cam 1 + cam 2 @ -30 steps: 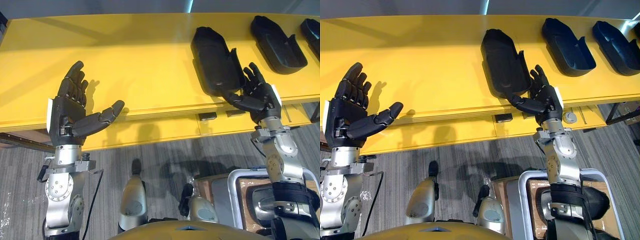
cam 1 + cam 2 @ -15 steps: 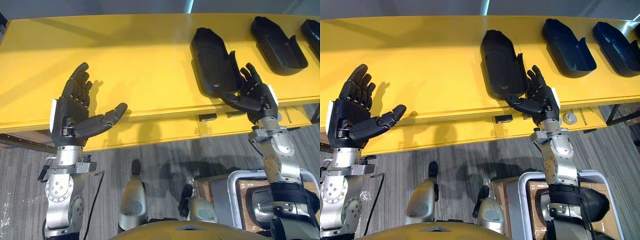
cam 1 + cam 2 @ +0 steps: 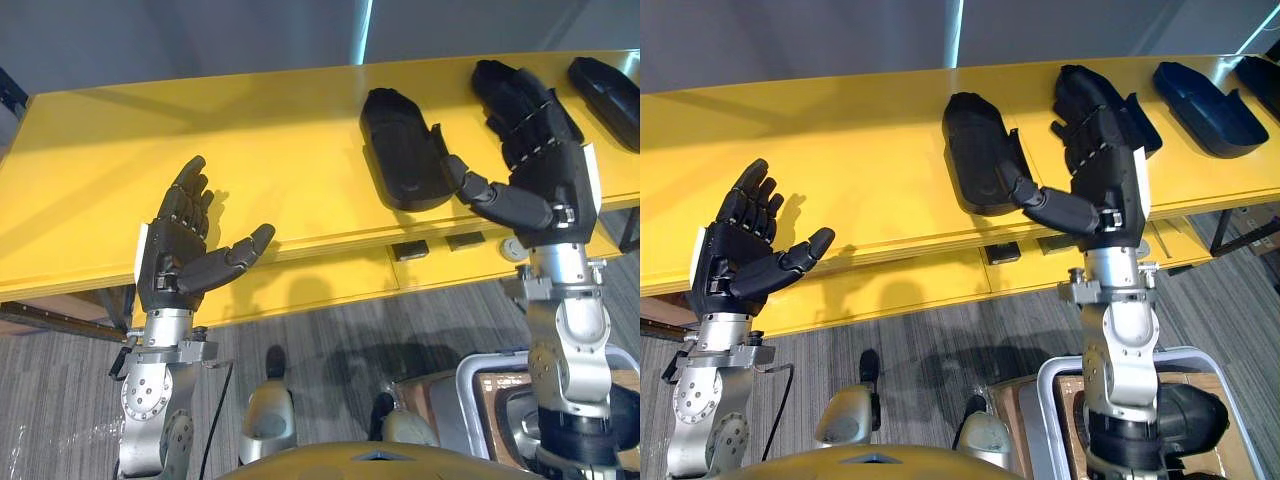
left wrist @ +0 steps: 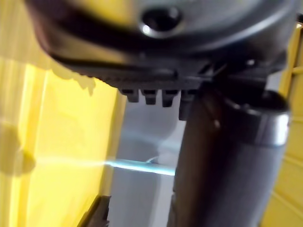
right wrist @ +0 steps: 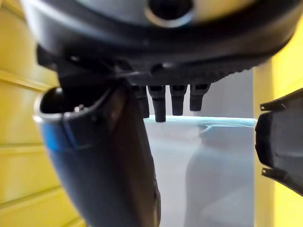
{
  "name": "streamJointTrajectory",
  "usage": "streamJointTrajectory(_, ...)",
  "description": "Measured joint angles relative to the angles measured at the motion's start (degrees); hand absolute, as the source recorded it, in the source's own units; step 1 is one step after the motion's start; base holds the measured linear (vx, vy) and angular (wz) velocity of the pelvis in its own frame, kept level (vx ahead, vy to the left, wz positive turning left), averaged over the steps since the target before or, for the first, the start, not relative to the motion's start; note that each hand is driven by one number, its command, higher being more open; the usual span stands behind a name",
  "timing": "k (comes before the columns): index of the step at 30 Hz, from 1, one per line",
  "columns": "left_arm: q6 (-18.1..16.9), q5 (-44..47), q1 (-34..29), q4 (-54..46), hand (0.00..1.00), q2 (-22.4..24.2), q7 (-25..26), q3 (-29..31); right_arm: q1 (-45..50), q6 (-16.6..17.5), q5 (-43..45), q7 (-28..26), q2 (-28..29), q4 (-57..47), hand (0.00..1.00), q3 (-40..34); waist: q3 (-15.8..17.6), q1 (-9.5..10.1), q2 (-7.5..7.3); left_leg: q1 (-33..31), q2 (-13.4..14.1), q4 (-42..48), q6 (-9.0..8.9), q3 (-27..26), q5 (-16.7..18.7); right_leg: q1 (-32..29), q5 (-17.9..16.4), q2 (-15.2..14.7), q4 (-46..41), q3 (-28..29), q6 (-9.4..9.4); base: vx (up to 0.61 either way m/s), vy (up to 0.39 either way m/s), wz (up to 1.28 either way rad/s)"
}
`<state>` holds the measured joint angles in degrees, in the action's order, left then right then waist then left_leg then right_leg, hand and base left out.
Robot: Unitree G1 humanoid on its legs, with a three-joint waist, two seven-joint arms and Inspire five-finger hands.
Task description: Walk over and take three plastic housings, then place them on the shelf
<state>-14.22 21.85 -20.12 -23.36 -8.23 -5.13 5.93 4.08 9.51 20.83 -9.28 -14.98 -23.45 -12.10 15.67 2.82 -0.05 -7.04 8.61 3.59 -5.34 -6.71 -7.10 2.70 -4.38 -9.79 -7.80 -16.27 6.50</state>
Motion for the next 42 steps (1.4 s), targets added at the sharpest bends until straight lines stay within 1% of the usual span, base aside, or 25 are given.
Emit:
streamJointTrajectory(2,0.2,0.0,-1.7,-0.4,1.0,0.7,0.8,-0.8,4.9,0.1,0.4,-1.6,1.2,-0.9,0.0,1.0,-0.9,-0.11,0.04,0.1,0.1,-0.3,0.0,-0.8,0.0,-0.6,0.0,0.0,0.0,0.8,0.07,-0.01,0.011,-0.15)
streamJointTrajectory(5,0.2,0.0,-3.5,-1.1,1.0,1.5,2.1,-1.9,11.5,0.2,1.2,-3.6,3.1,-1.1,0.0,3.4,-1.1,-0.7,0.35,0.2,0.1,-0.8,-0.02,-1.3,0.0,-1.1,-0.1,0.0,0.0,1.2,0.26,0.0,0.007,-0.09)
streamJointTrajectory(6,0.2,0.0,-4.0,-1.1,1.0,1.6,2.6,-2.2,13.4,0.2,3.0,-4.7,3.8,-1.1,0.0,4.7,-1.2,-1.07,0.52,0.2,0.1,-0.8,-0.03,-1.4,0.0,-1.2,-0.1,0.0,0.0,1.4,0.26,0.0,0.006,-0.08)
streamJointTrajectory(9,0.2,0.0,-4.7,-1.1,1.0,1.6,3.8,-3.3,15.5,0.2,5.3,-6.8,4.1,-1.1,0.0,7.9,-1.5,-1.51,0.93,0.2,0.2,-0.8,-0.05,-2.2,0.0,-1.7,0.2,0.0,0.0,2.3,0.2,0.02,0.009,-0.14)
streamJointTrajectory(13,0.2,0.0,-4.4,-1.1,1.0,1.5,5.2,-5.6,15.8,0.2,5.4,-6.9,4.1,-1.1,0.0,12.8,-1.5,-1.51,1.06,0.1,0.2,-0.7,-0.23,-2.3,-0.1,-1.9,0.3,0.0,-0.1,2.5,0.41,0.01,0.004,-0.03)
streamJointTrajectory(16,0.2,0.0,-4.3,-1.1,1.0,1.5,7.0,-6.5,14.1,0.3,5.4,-6.4,3.7,-0.3,0.0,15.7,-1.5,-1.41,1.06,0.0,0.2,-0.6,-0.18,-2.2,-0.1,-1.9,0.3,-0.1,-0.2,2.4,0.41,0.0,0.0,0.0)
streamJointTrajectory(21,0.2,0.0,-3.8,-0.9,1.0,1.0,9.1,-8.1,9.9,0.5,4.7,-3.2,3.0,3.7,0.0,18.5,-1.5,-1.3,1.14,-0.5,0.1,0.3,0.04,-1.5,0.1,-1.9,0.0,-0.3,-1.2,1.9,0.52,-0.01,0.004,0.05)
streamJointTrajectory(23,0.2,0.0,-3.7,-0.8,1.0,0.7,10.1,-8.4,8.2,0.5,2.3,-0.7,2.0,4.5,0.0,20.3,-1.5,-1.31,1.32,-0.6,0.0,0.3,-0.24,-1.0,0.4,-2.0,-0.8,-0.3,-1.5,1.4,0.08,-0.05,0.0,0.12)
streamJointTrajectory(25,0.3,0.0,-2.9,-0.7,1.0,0.5,11.0,-8.4,6.7,0.3,0.4,1.5,1.1,5.6,0.0,21.1,-1.5,-1.05,1.55,-0.8,0.0,0.2,-0.13,-0.7,0.4,-2.4,-1.5,-0.4,-2.6,1.2,0.25,-0.05,-0.009,0.09)
streamJointTrajectory(27,0.3,0.0,-2.6,-0.7,1.0,0.5,11.2,-8.4,4.8,-0.1,-2.7,4.9,1.1,7.2,0.0,21.1,-2.1,-0.84,2.45,-1.6,0.0,0.2,-0.07,-0.3,0.1,-3.5,-1.7,-0.5,-3.3,1.0,0.21,-0.03,-0.004,0.06)
streamJointTrajectory(28,0.3,0.0,-2.5,-0.7,1.0,0.5,11.3,-8.3,3.7,-0.4,-2.8,6.3,1.1,8.3,0.0,21.1,-2.0,-0.81,2.82,-1.8,0.0,0.2,-0.11,-0.3,-0.2,-3.7,-1.5,-0.5,-3.5,1.0,0.06,-0.01,0.005,0.03)
streamJointTrajectory(30,0.3,0.0,-2.3,-0.7,1.0,0.5,11.3,-8.3,2.5,-1.0,-4.2,8.2,1.1,10.5,0.0,20.9,-2.1,-0.77,2.97,-1.7,-0.1,0.3,-0.02,-0.1,-0.6,-3.8,-1.7,-0.7,-4.1,0.9,0.27,0.0,0.001,0.04)
streamJointTrajectory(34,0.3,0.0,-2.1,-0.4,1.0,0.5,11.2,-8.3,1.3,-1.9,-5.2,9.5,1.1,11.5,0.0,20.2,-2.1,-0.65,3.0,-1.7,-0.1,0.3,0.03,0.1,-0.7,-3.8,-1.8,-0.7,-4.6,0.7,0.34,0.0,-0.003,0.01)
streamJointTrajectory(37,0.4,0.0,-1.8,1.4,1.0,0.5,11.2,-8.3,-0.5,-2.7,-7.2,10.9,1.1,12.2,0.0,20.0,-2.1,-0.38,3.01,-1.5,-0.2,0.3,0.02,0.2,-0.8,-4.0,-2.5,-0.9,-5.6,0.7,0.05,0.0,0.0,0.0)
streamJointTrajectory(42,0.5,0.0,-1.8,1.6,1.0,0.5,11.2,-8.3,-3.1,-3.0,-8.3,12.4,1.1,15.6,0.0,19.2,-2.0,-0.04,3.09,-1.5,-0.2,0.3,0.04,0.6,-0.8,-4.1,-3.1,-0.9,-6.5,0.4,-0.12,-0.03,-0.006,0.04)
